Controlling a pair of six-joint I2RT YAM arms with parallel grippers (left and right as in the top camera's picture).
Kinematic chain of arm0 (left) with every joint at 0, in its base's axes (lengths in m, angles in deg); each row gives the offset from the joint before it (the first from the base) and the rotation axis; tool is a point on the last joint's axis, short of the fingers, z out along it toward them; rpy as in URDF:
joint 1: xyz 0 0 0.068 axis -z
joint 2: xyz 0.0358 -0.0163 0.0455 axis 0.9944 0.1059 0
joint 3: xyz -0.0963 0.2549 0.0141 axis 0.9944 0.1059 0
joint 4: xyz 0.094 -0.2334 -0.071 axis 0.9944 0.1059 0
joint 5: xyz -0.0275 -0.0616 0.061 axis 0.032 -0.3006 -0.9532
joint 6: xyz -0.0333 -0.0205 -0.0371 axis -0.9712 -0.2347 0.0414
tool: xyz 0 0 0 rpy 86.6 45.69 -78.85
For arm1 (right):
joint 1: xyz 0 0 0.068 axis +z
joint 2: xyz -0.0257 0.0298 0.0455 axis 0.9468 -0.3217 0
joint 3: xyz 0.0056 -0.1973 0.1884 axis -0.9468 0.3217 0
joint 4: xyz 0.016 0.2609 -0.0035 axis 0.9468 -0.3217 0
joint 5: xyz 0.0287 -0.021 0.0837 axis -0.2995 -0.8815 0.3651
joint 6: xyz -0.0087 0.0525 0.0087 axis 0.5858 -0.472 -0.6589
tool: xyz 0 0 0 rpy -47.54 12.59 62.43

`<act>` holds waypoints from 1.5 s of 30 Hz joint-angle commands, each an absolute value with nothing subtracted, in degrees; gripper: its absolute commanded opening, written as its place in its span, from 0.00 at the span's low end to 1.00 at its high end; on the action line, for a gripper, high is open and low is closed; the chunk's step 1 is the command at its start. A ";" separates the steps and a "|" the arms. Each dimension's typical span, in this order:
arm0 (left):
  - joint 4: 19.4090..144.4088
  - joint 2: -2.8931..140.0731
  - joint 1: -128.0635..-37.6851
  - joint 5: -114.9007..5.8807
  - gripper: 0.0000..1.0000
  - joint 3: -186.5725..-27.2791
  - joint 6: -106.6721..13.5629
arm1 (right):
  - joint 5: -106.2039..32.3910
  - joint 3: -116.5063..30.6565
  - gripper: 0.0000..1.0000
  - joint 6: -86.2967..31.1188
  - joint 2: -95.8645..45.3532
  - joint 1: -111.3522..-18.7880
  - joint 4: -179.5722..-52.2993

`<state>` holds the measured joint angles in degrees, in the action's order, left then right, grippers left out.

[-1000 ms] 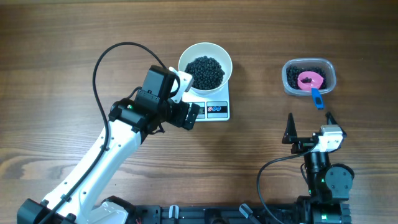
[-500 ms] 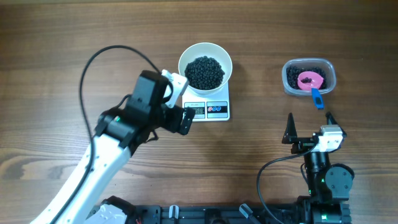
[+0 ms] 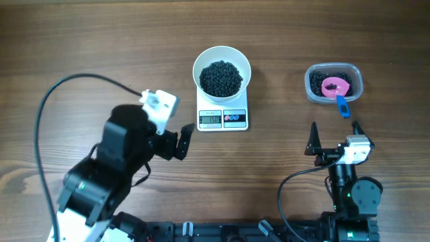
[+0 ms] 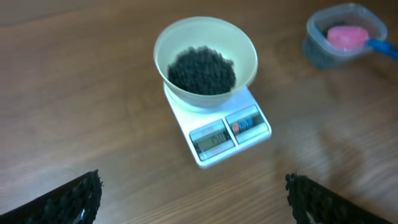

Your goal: Scoop item into bowl and weigh 150g on scale

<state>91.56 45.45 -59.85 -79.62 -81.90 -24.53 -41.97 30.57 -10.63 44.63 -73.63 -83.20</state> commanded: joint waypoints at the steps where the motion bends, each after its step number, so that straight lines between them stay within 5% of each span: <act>1: 87.65 39.95 -64.31 -75.89 1.00 -76.81 -24.32 | -41.49 30.66 0.99 -11.26 45.31 -73.32 -83.16; 13: 78.29 26.29 -81.53 -73.61 1.00 -64.87 -36.73 | -41.49 30.66 1.00 -11.26 45.31 -73.32 -83.14; 45: 70.18 -1.49 -87.96 -73.61 1.00 -47.43 -36.73 | -41.49 30.66 1.00 -11.26 45.31 -73.32 -83.16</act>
<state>70.62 0.39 -87.50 -74.51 -48.79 -36.18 -41.97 30.57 -10.63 44.63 -73.63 -83.20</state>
